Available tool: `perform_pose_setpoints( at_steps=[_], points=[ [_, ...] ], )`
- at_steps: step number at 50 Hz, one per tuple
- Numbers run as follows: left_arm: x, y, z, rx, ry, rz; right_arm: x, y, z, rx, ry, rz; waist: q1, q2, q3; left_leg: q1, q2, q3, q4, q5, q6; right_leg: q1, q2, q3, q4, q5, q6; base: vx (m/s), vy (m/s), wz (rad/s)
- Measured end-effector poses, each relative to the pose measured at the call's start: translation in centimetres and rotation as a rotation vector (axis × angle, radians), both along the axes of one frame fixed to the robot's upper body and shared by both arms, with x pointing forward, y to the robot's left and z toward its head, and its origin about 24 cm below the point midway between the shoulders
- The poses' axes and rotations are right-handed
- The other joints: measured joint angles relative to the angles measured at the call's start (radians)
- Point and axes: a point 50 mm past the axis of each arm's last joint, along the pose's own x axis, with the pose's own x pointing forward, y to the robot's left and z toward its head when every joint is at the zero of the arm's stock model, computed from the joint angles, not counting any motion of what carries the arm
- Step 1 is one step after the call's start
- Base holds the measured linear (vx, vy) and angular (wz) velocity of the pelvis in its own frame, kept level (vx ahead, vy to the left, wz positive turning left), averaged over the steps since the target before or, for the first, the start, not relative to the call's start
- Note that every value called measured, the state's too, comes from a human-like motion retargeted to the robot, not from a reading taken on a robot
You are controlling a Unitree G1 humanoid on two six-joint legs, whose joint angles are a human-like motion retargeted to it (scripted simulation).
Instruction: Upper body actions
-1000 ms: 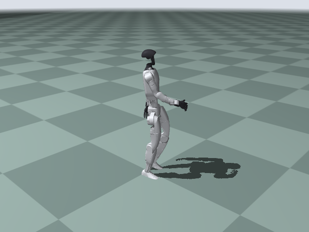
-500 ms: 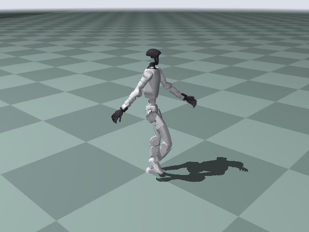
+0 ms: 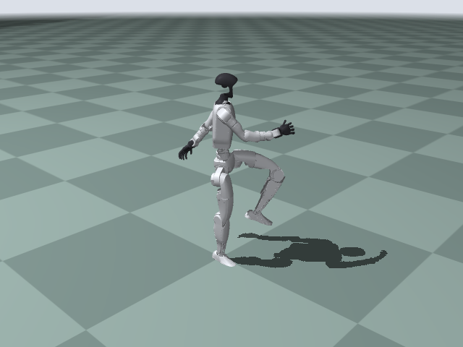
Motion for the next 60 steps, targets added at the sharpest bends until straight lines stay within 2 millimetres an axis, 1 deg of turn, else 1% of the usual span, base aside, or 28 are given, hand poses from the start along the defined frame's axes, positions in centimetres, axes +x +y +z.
perform_pose_setpoints(
  at_steps=[2, 5, 10, 12, 14, 16, 18, 21, 23, 26, 28, 30, 32, 35, 38, 40, 41, 42, 43, 44, 45, 48, 49, 50, 53, 55, 57, 60],
  points=[
    [2.0, -0.7, -1.4, -0.005, -0.081, 0.034, -0.5, -0.1, 0.3, 0.002, -0.039, 0.022, -0.039, 0.046, -0.037, 0.055, 0.028, -0.059, -0.028, 0.017, -0.022, 0.008, 0.048, -0.031, -0.024, 0.008, 0.007, -0.06, 0.09, 0.74],
    [5.4, -2.4, -3.5, -0.099, -0.216, 0.051, -1.8, 0.0, -2.6, -0.019, 0.025, 0.051, -0.099, 0.093, -0.118, 0.241, -0.018, -0.101, -0.199, 0.066, -0.073, 0.010, 0.090, -0.071, -0.049, 0.006, 0.012, 0.11, 0.23, 0.62],
    [12.9, -4.9, -6.4, -0.307, -0.429, -0.137, -6.6, -3.0, -12.7, -0.136, 0.295, 0.022, -0.200, 0.108, -0.249, 0.709, -0.334, -0.104, -0.897, 0.203, -0.149, 0.024, 0.084, -0.145, -0.017, -0.062, 0.021, 0.35, 0.26, 0.81],
    [16.4, -5.6, -7.1, -0.344, -0.494, -0.274, -10.3, -5.4, -17.3, -0.218, 0.433, -0.016, -0.273, 0.128, -0.287, 0.884, -0.451, -0.190, -1.231, 0.108, -0.202, 0.039, 0.110, -0.206, 0.037, -0.088, 0.020, 0.58, 0.17, 1.30],
    [20.6, -6.6, -7.6, -0.392, -0.579, -0.429, -14.9, -7.7, -21.7, -0.306, 0.579, -0.089, -0.356, 0.165, -0.299, 1.023, -0.472, -0.178, -1.495, 0.018, -0.178, 0.042, 0.131, -0.328, 0.155, 0.025, 0.033, 0.43, 0.12, 1.37],
    [28.2, -8.1, -7.3, -0.432, -0.763, -0.594, -18.4, -9.8, -24.7, -0.394, 0.694, -0.197, -0.442, 0.211, -0.275, 1.004, -0.417, -0.255, -1.564, 0.027, -0.171, -0.098, 0.082, -0.401, 0.424, 0.271, 0.032, -0.18, 0.05, 0.97],
    [37.5, -9.4, -4.7, -0.407, -1.028, -0.785, -21.0, -11.3, -26.9, -0.431, 0.808, -0.347, -0.513, 0.225, -0.195, 0.975, -0.397, -0.290, -1.565, 0.032, -0.151, -0.405, 0.106, -0.161, 0.830, 0.352, 0.039, -0.48, 0.02, 0.41],
    [49.5, -11.0, 2.9, -0.365, -1.381, -1.096, -25.4, -14.0, -29.7, -0.386, 1.058, -0.611, -0.574, 0.241, -0.087, 0.938, -0.392, -0.308, -1.568, 0.057, -0.114, -0.764, 0.001, -0.153, 1.288, 0.218, -0.077, -0.42, 0.12, 0.40],
    [54.0, -11.8, 7.6, -0.293, -1.519, -1.218, -29.2, -15.5, -31.0, -0.421, 1.261, -0.739, -0.667, 0.283, -0.035, 0.898, -0.357, -0.367, -1.550, 0.065, -0.103, -0.905, -0.070, -0.225, 1.417, 0.168, -0.131, -0.30, 0.20, 1.17],
    [56.3, -13.9, 11.2, -0.252, -1.648, -1.262, -37.8, -18.1, -31.2, -0.575, 1.645, -0.853, -0.694, 0.359, -0.060, 0.844, -0.282, -0.393, -1.524, 0.067, -0.113, -1.073, -0.016, -0.255, 1.434, 0.121, -0.157, 0.20, 0.02, 0.06],
    [56.5, -15.3, 12.0, -0.287, -1.704, -1.279, -43.5, -19.1, -30.3, -0.619, 1.850, -0.952, -0.654, 0.376, -0.108, 0.835, -0.267, -0.375, -1.521, 0.062, -0.117, -1.102, -0.007, -0.266, 1.414, 0.096, -0.172, 0.43, -0.06, -0.57],
    [56.6, -16.0, 12.6, -0.319, -1.733, -1.326, -46.6, -18.7, -29.8, -0.578, 1.936, -1.078, -0.628, 0.350, -0.123, 0.850, -0.288, -0.358, -1.528, 0.057, -0.118, -1.050, -0.025, -0.269, 1.380, 0.079, -0.183, 0.13, -0.07, -0.26],
    [56.2, -15.7, 12.1, -0.325, -1.711, -1.365, -47.5, -17.7, -29.9, -0.490, 1.933, -1.187, -0.624, 0.309, -0.127, 0.875, -0.318, -0.341, -1.540, 0.056, -0.123, -0.935, -0.034, -0.258, 1.312, 0.084, -0.156, 0.02, -0.11, -0.16],
    [54.3, -14.5, 9.2, -0.330, -1.610, -1.341, -47.9, -16.7, -30.1, -0.377, 1.934, -1.248, -0.619, 0.286, -0.185, 0.879, -0.353, -0.315, -1.572, 0.062, -0.127, -0.722, -0.024, -0.264, 1.116, 0.116, -0.108, 0.10, -0.07, -0.42],
    [49.2, -12.0, 3.7, -0.338, -1.425, -1.270, -46.7, -15.8, -30.6, -0.263, 1.947, -1.170, -0.568, 0.236, -0.172, 0.980, -0.389, -0.230, -1.604, 0.041, -0.130, -0.432, 0.053, -0.156, 0.783, 0.180, -0.064, 0.09, -0.03, -1.05],
    [44.7, -11.4, 0.0, -0.421, -1.297, -1.176, -45.7, -15.4, -30.9, -0.273, 1.941, -1.086, -0.529, 0.200, -0.188, 1.019, -0.433, -0.185, -1.627, 0.031, -0.131, -0.258, 0.129, -0.022, 0.482, 0.253, -0.019, 0.10, -0.08, -0.83],
    [42.3, -11.5, -1.6, -0.474, -1.253, -1.102, -44.9, -15.2, -31.1, -0.288, 1.922, -1.042, -0.524, 0.176, -0.202, 1.022, -0.468, -0.179, -1.630, 0.024, -0.128, -0.183, 0.136, 0.042, 0.334, 0.222, 0.035, 0.09, -0.10, -0.40],
    [39.9, -11.4, -3.0, -0.526, -1.212, -1.018, -44.0, -15.1, -31.3, -0.308, 1.899, -0.991, -0.518, 0.158, -0.213, 1.030, -0.494, -0.173, -1.635, 0.017, -0.127, -0.112, 0.139, 0.089, 0.214, 0.143, 0.072, 0.08, -0.11, -0.21],
    [37.4, -11.1, -4.1, -0.576, -1.182, -0.919, -42.9, -15.0, -31.5, -0.338, 1.870, -0.924, -0.513, 0.154, -0.217, 1.046, -0.501, -0.166, -1.642, 0.012, -0.130, -0.048, 0.134, 0.102, 0.151, -0.033, 0.074, 0.08, -0.10, -0.43],
    [34.9, -10.7, -5.1, -0.608, -1.143, -0.825, -41.9, -14.9, -31.7, -0.365, 1.836, -0.857, -0.499, 0.144, -0.235, 1.053, -0.515, -0.151, -1.655, 0.010, -0.134, -0.010, 0.108, -0.023, 0.081, -0.099, 0.054, 0.08, -0.08, -0.66],
    [32.5, -10.3, -5.9, -0.632, -1.100, -0.734, -40.8, -14.8, -31.9, -0.391, 1.800, -0.790, -0.482, 0.131, -0.260, 1.055, -0.532, -0.133, -1.670, 0.009, -0.139, 0.015, 0.072, -0.218, 0.008, -0.112, 0.022, 0.08, -0.09, -1.06],
    [26.2, -8.7, -7.3, -0.602, -0.909, -0.612, -37.2, -14.7, -32.1, -0.438, 1.701, -0.606, -0.367, 0.127, -0.354, 1.015, -0.525, -0.041, -1.704, 0.017, -0.170, -0.081, 0.034, -0.033, -0.044, -0.030, 0.156, -0.03, -0.09, -1.41],
    [24.5, -8.4, -7.5, -0.582, -0.835, -0.599, -35.6, -14.9, -32.1, -0.444, 1.647, -0.564, -0.348, 0.134, -0.376, 0.992, -0.515, -0.028, -1.709, 0.021, -0.178, -0.111, 0.025, -0.094, -0.041, -0.019, 0.164, -0.28, -0.12, -0.86],
    [23.0, -8.2, -7.7, -0.561, -0.760, -0.590, -33.8, -15.1, -31.9, -0.449, 1.583, -0.529, -0.340, 0.140, -0.392, 0.970, -0.508, -0.023, -1.712, 0.025, -0.185, -0.134, 0.015, -0.221, -0.035, -0.009, 0.159, -0.35, -0.19, -0.57],
    [19.4, -6.9, -7.6, -0.528, -0.577, -0.513, -27.8, -14.8, -30.8, -0.451, 1.360, -0.438, -0.378, 0.149, -0.323, 0.991, -0.510, -0.022, -1.721, 0.040, -0.185, -0.153, 0.065, -0.021, -0.022, -0.017, 0.093, -0.29, -0.20, 0.07],
    [17.2, -6.4, -7.3, -0.588, -0.465, -0.442, -24.8, -14.3, -29.9, -0.440, 1.252, -0.390, -0.446, 0.161, -0.300, 0.984, -0.506, -0.066, -1.717, 0.052, -0.184, -0.132, 0.058, -0.081, -0.034, -0.016, 0.093, -0.21, -0.11, 1.07],
    [15.4, -6.8, -7.0, -0.685, -0.365, -0.373, -23.4, -14.1, -29.3, -0.418, 1.204, -0.379, -0.488, 0.171, -0.295, 0.974, -0.501, -0.102, -1.712, 0.060, -0.185, -0.114, 0.063, -0.101, -0.049, -0.014, 0.096, -0.13, -0.07, 0.87],
    [14.2, -7.4, -6.8, -0.734, -0.318, -0.327, -23.8, -14.5, -29.3, -0.362, 1.210, -0.430, -0.489, 0.178, -0.309, 0.965, -0.493, -0.134, -1.708, 0.065, -0.190, -0.104, 0.063, -0.119, -0.058, -0.014, 0.101, 0.02, -0.02, 0.51]
  ],
)
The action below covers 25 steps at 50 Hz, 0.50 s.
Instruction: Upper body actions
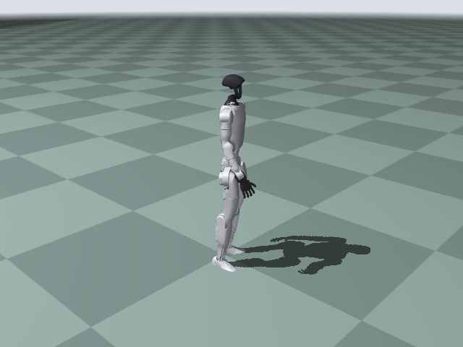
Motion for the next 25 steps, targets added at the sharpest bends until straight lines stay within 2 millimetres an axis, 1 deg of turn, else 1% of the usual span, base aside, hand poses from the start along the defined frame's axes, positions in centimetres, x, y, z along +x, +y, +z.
perform_pose_setpoints(
  at_steps=[2, 5, 7, 9, 12, 15, 18, 20, 22, 25],
  points=[
    [0.4, -0.1, -0.2, 0.000, -0.043, 0.010, -1.3, -0.3, -0.5, 0.008, 0.036, -0.065, 0.025, -0.010, -0.006, 0.001, -0.004, -0.001, -0.005, 0.004, -0.001, 0.002, 0.002, -0.005, -0.001, -0.003, -0.010, 0.08, -0.05, 0.13],
    [1.8, -0.3, -0.5, -0.003, -0.129, 0.016, -4.0, -0.8, -1.4, -0.022, 0.148, -0.148, 0.065, -0.022, 0.007, 0.012, -0.004, 0.000, -0.010, 0.009, -0.004, 0.009, 0.007, -0.002, 0.005, -0.008, -0.020, -0.01, -0.02, 0.04],
    [2.7, -0.5, -0.7, 0.000, -0.166, 0.018, -6.2, -1.1, -2.0, -0.067, 0.256, -0.164, 0.070, -0.023, 0.016, 0.014, -0.001, -0.013, -0.011, 0.013, -0.006, 0.020, 0.008, -0.013, 0.002, -0.010, -0.018, -0.05, -0.05, 0.29],
    [3.3, -0.6, -0.8, 0.003, -0.177, 0.018, -8.9, -1.3, -2.3, -0.112, 0.380, -0.153, 0.069, -0.022, 0.011, 0.010, 0.003, -0.027, -0.012, 0.016, -0.008, 0.025, 0.010, -0.025, -0.003, -0.011, -0.016, 0.00, -0.03, 0.34],
    [3.6, -0.9, -0.8, -0.004, -0.184, 0.010, -13.0, -1.4, -2.4, -0.171, 0.554, -0.119, 0.075, -0.024, -0.005, 0.004, 0.003, -0.035, -0.017, 0.020, -0.010, 0.024, 0.013, -0.032, -0.006, -0.014, -0.016, 0.06, -0.03, 0.13],
    [4.0, -1.1, -0.9, -0.014, -0.199, -0.003, -16.1, -1.1, -2.3, -0.215, 0.659, -0.099, 0.084, -0.025, -0.007, 0.006, 0.004, -0.033, -0.025, 0.023, -0.012, 0.026, 0.015, -0.037, -0.006, -0.017, -0.017, 0.02, -0.01, 0.00],
    [4.1, -1.1, -0.9, -0.019, -0.203, -0.020, -18.0, -0.6, -2.2, -0.229, 0.706, -0.093, 0.073, -0.021, -0.007, 0.006, 0.006, -0.038, -0.025, 0.024, -0.014, 0.030, 0.017, -0.045, -0.008, -0.020, -0.016, 0.00, -0.02, 0.01],
    [3.9, -1.0, -0.9, -0.026, -0.197, -0.041, -18.7, -0.2, -2.2, -0.222, 0.721, -0.079, 0.060, -0.017, -0.011, 0.006, 0.007, -0.041, -0.026, 0.024, -0.014, 0.032, 0.019, -0.048, -0.009, -0.021, -0.016, 0.00, 0.00, 0.00],
    [3.7, -0.8, -0.8, -0.032, -0.188, -0.067, -18.9, 0.1, -2.2, -0.206, 0.725, -0.055, 0.052, -0.013, -0.015, 0.008, 0.007, -0.039, -0.028, 0.024, -0.015, 0.033, 0.020, -0.048, -0.009, -0.021, -0.016, 0.00, 0.00, 0.00],
    [3.4, -0.6, -0.8, -0.041, -0.178, -0.101, -18.6, 0.1, -2.3, -0.188, 0.714, -0.022, 0.044, -0.007, -0.020, 0.013, 0.009, -0.030, -0.031, 0.022, -0.016, 0.031, 0.022, -0.044, -0.008, -0.021, -0.016, 0.00, 0.00, 0.00]
  ],
)
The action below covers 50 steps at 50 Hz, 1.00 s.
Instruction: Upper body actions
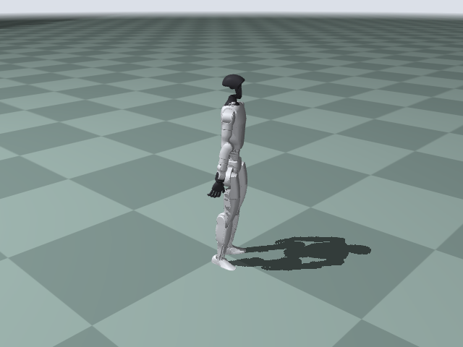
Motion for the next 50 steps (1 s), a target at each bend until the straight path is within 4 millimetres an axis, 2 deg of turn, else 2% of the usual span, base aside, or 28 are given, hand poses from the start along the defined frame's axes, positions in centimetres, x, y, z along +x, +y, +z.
perform_pose_setpoints(
  at_steps=[8, 15, 21, 28, 42, 50],
  points=[
    [0.2, 0.2, 0.1, -0.041, 0.004, -0.022, 3.8, -0.4, -0.4, 0.022, -0.128, -0.047, -0.010, 0.012, -0.013, 0.007, 0.006, 0.020, -0.001, -0.006, -0.002, -0.008, 0.005, 0.016, 0.003, 0.004, -0.001, 0.00, 0.00, 0.00],
    [1.3, 0.6, -0.1, 0.024, -0.052, -0.019, 7.5, -0.2, -0.4, 0.100, -0.254, -0.108, -0.007, 0.010, -0.022, 0.007, 0.008, 0.022, 0.000, -0.007, -0.003, -0.012, 0.005, 0.022, 0.005, 0.007, -0.001, 0.00, 0.00, 0.00],
    [1.7, 0.3, -0.1, 0.002, -0.058, -0.014, 9.0, -0.1, -0.3, 0.124, -0.298, -0.093, -0.006, 0.008, -0.028, 0.007, 0.009, 0.019, 0.002, -0.007, -0.003, -0.012, 0.005, 0.022, 0.006, 0.007, -0.001, 0.00, 0.00, 0.00],
    [1.2, 0.2, -0.1, -0.006, -0.035, -0.047, 8.1, 0.2, -0.4, 0.119, -0.279, -0.055, -0.005, 0.006, -0.030, 0.009, 0.010, 0.017, 0.006, -0.008, -0.004, -0.008, 0.005, 0.021, 0.007, 0.006, -0.003, 0.00, 0.00, 0.00],
    [-0.5, 0.1, 0.1, -0.001, 0.045, -0.096, 3.1, -0.3, -0.3, 0.034, -0.123, -0.042, -0.015, 0.004, -0.029, 0.010, 0.011, 0.015, 0.009, -0.006, -0.005, -0.005, 0.007, 0.022, 0.007, 0.008, -0.003, 0.00, 0.00, 0.00],
    [-0.6, 0.3, 0.1, 0.004, 0.046, -0.085, 3.1, -0.5, -0.2, 0.017, -0.124, -0.042, -0.025, -0.001, -0.024, 0.015, 0.015, 0.027, 0.011, -0.006, -0.007, -0.009, 0.010, 0.031, 0.008, 0.014, -0.006, 0.00, 0.00, 0.00]
  ],
)
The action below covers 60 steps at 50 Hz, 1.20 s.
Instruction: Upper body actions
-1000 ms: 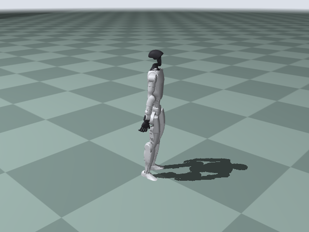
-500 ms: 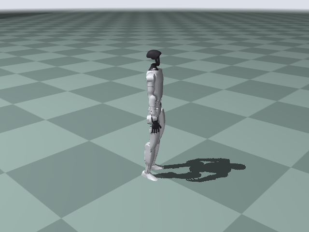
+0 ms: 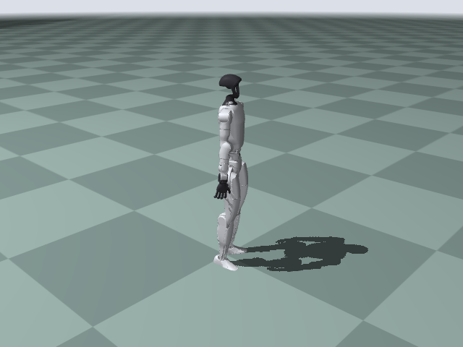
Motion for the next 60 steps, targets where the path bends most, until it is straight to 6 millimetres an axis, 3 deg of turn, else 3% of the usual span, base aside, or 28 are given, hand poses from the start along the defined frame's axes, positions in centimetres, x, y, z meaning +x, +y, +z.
perform_pose_setpoints(
  at_steps=[17, 30, 45, 51, 60],
  points=[
    [1.2, -0.4, -0.2, -0.013, -0.038, -0.016, 4.1, 1.2, -0.3, 0.074, -0.137, 0.029, -0.021, -0.014, 0.002, 0.008, 0.003, 0.059, 0.001, -0.014, 0.003, -0.040, -0.002, 0.043, 0.017, 0.018, 0.002, -0.01, 0.00, -0.11],
    [1.4, 0.2, -0.1, 0.007, -0.041, -0.016, 2.5, 1.7, -0.4, 0.063, -0.090, 0.053, -0.041, -0.024, 0.002, 0.010, 0.003, 0.083, -0.005, -0.017, 0.004, -0.058, 0.002, 0.071, 0.022, 0.025, 0.004, 0.00, 0.00, 0.00],
    [2.4, -0.6, -0.3, -0.002, -0.091, -0.036, 2.0, 0.4, -0.2, -0.009, -0.080, -0.001, -0.058, -0.050, 0.045, 0.026, -0.020, 0.115, -0.001, -0.027, 0.024, -0.056, -0.015, 0.092, 0.026, 0.031, 0.025, 0.01, 0.02, -0.04],
    [3.1, -0.3, -0.3, 0.012, -0.107, -0.030, 3.5, 0.5, -0.3, -0.073, -0.204, 0.006, -0.044, -0.061, 0.061, 0.017, -0.026, 0.135, -0.008, -0.036, 0.034, -0.084, -0.018, 0.107, 0.043, 0.044, 0.044, 0.01, 0.02, -0.18],
    [2.9, 1.8, -0.1, 0.064, -0.070, -0.006, 6.6, 2.0, -0.3, -0.018, -0.311, 0.128, -0.078, -0.070, 0.085, -0.021, -0.019, 0.132, -0.011, -0.026, 0.040, -0.126, -0.012, 0.190, 0.072, 0.071, 0.096, -0.07, -0.04, 0.00]
  ],
)
